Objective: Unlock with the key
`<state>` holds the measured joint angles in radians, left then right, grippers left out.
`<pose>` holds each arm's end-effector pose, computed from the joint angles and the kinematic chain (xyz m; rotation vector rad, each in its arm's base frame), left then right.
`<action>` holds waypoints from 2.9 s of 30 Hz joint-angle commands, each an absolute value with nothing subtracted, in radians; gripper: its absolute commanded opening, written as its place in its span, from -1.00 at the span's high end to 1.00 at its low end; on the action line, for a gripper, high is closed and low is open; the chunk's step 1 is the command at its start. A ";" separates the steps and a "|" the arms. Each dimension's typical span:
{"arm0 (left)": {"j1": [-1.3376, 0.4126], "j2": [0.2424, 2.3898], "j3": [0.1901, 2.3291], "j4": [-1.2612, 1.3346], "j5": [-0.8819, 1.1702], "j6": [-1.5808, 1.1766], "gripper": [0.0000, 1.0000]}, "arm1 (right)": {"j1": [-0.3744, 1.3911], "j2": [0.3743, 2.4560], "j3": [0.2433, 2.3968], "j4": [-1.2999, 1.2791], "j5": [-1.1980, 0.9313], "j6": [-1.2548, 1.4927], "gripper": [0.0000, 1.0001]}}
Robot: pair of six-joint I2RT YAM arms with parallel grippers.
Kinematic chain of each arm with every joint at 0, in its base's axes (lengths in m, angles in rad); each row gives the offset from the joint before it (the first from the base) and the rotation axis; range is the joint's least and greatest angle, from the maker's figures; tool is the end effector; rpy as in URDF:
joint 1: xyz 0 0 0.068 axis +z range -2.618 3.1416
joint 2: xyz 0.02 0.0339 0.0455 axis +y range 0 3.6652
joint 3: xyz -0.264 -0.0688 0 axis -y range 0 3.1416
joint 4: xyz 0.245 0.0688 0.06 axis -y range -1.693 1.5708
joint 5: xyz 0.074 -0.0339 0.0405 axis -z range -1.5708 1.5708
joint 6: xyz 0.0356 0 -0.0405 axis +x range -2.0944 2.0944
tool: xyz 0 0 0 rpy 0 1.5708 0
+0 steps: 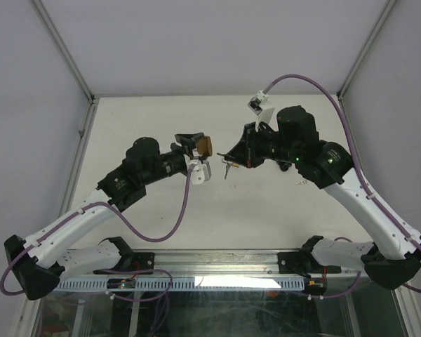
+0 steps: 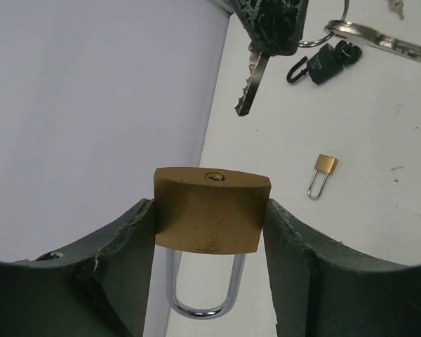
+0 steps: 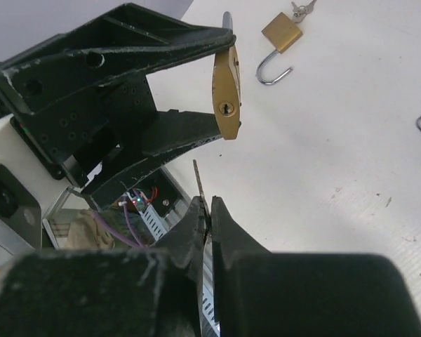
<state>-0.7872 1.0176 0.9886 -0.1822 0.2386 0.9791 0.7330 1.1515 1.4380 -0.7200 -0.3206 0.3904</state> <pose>0.1593 -0.1718 0.3682 1.4751 0.9899 -0.0740 0.1622 0.1612 0.4361 -0.5788 2.0573 1.0145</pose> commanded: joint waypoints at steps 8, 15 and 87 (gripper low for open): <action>-0.829 0.974 0.967 0.032 0.201 1.089 1.00 | 0.782 1.134 1.452 -0.546 -0.193 0.348 1.00; -0.828 0.976 0.974 0.029 0.260 1.102 1.00 | 0.781 1.104 1.383 -0.520 -0.190 0.338 1.00; -0.939 1.030 0.999 -0.003 0.255 1.214 1.00 | 0.819 1.202 1.446 -0.409 -0.204 0.256 1.00</action>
